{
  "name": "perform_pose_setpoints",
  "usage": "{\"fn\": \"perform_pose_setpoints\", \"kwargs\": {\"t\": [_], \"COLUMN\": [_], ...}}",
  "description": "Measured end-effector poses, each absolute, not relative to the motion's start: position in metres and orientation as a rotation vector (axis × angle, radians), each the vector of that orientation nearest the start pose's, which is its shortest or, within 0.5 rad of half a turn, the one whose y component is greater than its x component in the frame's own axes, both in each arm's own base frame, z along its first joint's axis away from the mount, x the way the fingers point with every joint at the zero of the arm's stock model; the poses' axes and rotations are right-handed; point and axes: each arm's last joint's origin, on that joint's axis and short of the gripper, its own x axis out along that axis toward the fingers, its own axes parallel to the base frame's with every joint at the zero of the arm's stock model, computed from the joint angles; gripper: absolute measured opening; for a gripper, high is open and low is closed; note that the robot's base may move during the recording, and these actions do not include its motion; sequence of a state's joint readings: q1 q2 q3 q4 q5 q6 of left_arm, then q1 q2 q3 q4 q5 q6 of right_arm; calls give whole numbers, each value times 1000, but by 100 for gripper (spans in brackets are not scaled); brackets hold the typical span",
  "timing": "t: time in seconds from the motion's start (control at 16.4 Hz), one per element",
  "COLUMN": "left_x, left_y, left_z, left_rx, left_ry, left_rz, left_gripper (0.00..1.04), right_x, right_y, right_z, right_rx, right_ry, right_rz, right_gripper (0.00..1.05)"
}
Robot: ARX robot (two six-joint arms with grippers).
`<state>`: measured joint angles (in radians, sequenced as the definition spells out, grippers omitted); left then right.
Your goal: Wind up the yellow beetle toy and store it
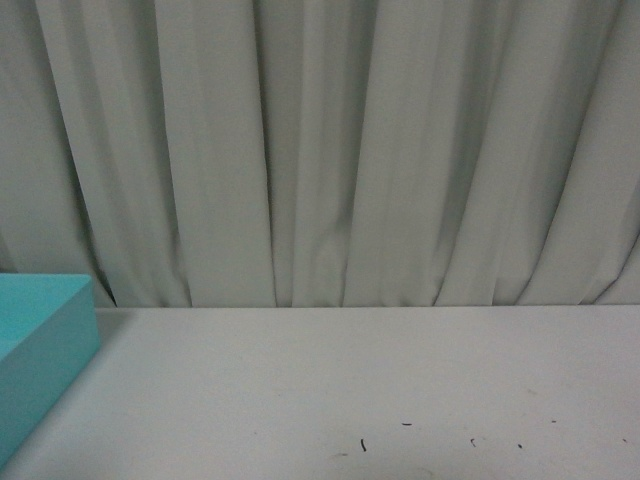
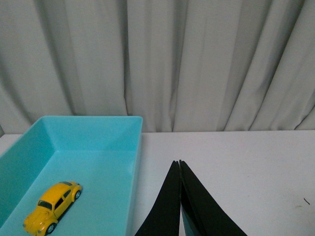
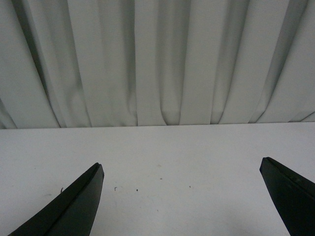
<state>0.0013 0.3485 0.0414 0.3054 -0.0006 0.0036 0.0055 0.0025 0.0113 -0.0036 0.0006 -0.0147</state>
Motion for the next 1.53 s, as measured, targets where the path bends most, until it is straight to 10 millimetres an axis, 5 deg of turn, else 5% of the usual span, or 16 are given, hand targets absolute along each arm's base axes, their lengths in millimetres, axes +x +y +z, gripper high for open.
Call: {"fn": "perform_pose_setpoints", "kwargs": {"t": [1.16,1.4,1.53], "left_x": [97,97,97], "left_y": [0,0,0], "left_z": [166,166,166], "left_rx": [4,3,3], "left_ry": [-4,-4,-4], "left_rz": [1,1,1], "left_gripper": [2,35,62], "right_x": [97,97,97], "right_y": [0,0,0], "right_z": [167,167,167], "right_rx": [-15,-14,-14], "right_ry": [-5,-6,-6], "right_rz": [5,5,5], "right_gripper": [98,98,98]}}
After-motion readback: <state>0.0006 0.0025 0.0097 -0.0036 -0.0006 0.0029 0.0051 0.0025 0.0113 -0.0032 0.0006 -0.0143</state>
